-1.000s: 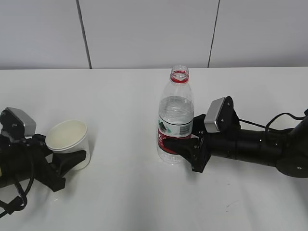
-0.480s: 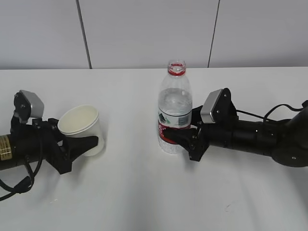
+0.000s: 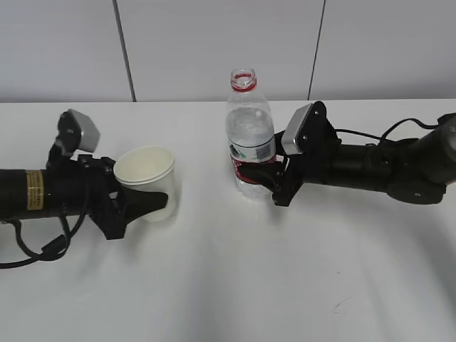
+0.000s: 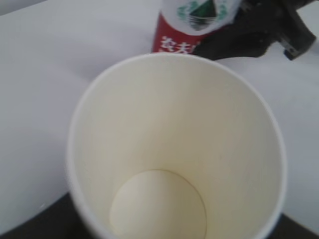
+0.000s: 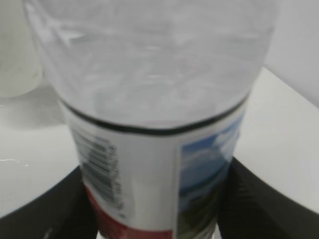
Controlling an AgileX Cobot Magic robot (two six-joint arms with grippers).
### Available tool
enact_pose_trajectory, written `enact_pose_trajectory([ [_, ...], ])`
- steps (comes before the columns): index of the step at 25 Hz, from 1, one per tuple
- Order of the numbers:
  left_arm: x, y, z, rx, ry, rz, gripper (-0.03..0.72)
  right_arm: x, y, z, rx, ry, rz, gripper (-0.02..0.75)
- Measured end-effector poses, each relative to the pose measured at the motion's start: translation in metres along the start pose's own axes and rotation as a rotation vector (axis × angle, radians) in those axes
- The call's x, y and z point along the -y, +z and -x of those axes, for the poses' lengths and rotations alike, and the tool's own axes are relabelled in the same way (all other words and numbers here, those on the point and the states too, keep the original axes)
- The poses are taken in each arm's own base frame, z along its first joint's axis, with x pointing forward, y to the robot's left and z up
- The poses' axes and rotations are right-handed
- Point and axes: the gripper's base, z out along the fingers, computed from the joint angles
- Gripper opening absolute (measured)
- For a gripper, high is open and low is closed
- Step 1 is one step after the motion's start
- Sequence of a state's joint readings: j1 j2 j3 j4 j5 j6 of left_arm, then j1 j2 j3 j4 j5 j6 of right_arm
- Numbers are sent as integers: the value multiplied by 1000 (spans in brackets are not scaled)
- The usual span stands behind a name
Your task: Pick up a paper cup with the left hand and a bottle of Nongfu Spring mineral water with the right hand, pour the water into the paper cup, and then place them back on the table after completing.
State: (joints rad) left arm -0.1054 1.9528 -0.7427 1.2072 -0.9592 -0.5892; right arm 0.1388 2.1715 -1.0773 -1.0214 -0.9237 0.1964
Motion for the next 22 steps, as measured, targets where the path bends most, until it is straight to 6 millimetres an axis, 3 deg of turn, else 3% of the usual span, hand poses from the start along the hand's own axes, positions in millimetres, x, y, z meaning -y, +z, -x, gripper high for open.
enact_pose_trajectory([
  [9, 9, 29, 24, -1, 72, -11, 393, 31, 13, 22, -17, -152, -21, 447],
  [22, 7, 31, 29, -1, 66, -8, 393, 65, 23, 58, -45, -486, 18, 447],
])
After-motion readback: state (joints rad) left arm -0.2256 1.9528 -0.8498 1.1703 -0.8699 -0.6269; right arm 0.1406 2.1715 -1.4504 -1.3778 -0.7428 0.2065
